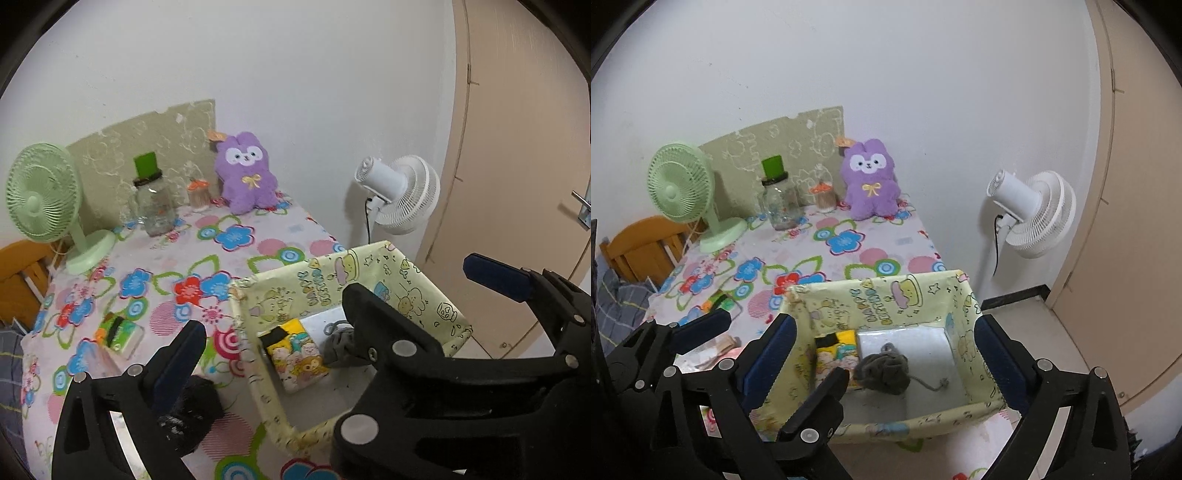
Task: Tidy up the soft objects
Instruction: 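Open the right tool over the gift box while the left tool releases the snack bag inside, then withdraw both tools from the gift box back over the table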
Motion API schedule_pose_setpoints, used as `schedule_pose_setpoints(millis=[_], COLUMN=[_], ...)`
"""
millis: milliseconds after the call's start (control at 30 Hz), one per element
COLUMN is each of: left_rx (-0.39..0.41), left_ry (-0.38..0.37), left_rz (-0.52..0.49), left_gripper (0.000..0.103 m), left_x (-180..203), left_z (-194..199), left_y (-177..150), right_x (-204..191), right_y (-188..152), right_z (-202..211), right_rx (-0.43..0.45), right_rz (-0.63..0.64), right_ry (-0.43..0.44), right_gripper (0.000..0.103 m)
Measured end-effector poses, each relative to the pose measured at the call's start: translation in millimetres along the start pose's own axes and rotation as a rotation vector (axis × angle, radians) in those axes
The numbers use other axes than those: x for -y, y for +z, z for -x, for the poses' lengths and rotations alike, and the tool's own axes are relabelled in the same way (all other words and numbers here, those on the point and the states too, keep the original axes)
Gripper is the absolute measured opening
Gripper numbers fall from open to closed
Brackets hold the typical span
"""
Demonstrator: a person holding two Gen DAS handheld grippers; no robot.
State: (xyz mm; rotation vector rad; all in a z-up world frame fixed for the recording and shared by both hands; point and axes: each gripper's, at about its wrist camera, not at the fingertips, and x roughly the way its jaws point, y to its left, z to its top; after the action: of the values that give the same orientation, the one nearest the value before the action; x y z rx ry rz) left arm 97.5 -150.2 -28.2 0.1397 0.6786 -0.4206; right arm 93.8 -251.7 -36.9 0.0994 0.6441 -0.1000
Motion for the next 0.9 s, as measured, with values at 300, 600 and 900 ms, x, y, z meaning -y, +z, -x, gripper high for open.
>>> schedule_pose_setpoints(millis=[300, 600, 900], left_rx=[0.043, 0.103, 0.129], left_ry=[0.057, 0.102, 0.141], left_rz=[0.032, 0.050, 0.068], left_gripper=[0.102, 0.102, 0.102], left_x=[-12.3, -22.4, -36.7], left_z=[42.5, 80.5, 104.8], left_y=[-9.6, -19.0, -32.2], right_x=[-24.7, -49.0, -68.5], right_y=[-4.5, -7.6, -15.0], right_z=[38.8, 72.9, 86.9], right_rx=[0.058, 0.118, 0.114], right_rz=[0.019, 0.039, 0.040], right_ry=[0.024, 0.031, 0.100], right_gripper=[0.099, 0.100, 0.101])
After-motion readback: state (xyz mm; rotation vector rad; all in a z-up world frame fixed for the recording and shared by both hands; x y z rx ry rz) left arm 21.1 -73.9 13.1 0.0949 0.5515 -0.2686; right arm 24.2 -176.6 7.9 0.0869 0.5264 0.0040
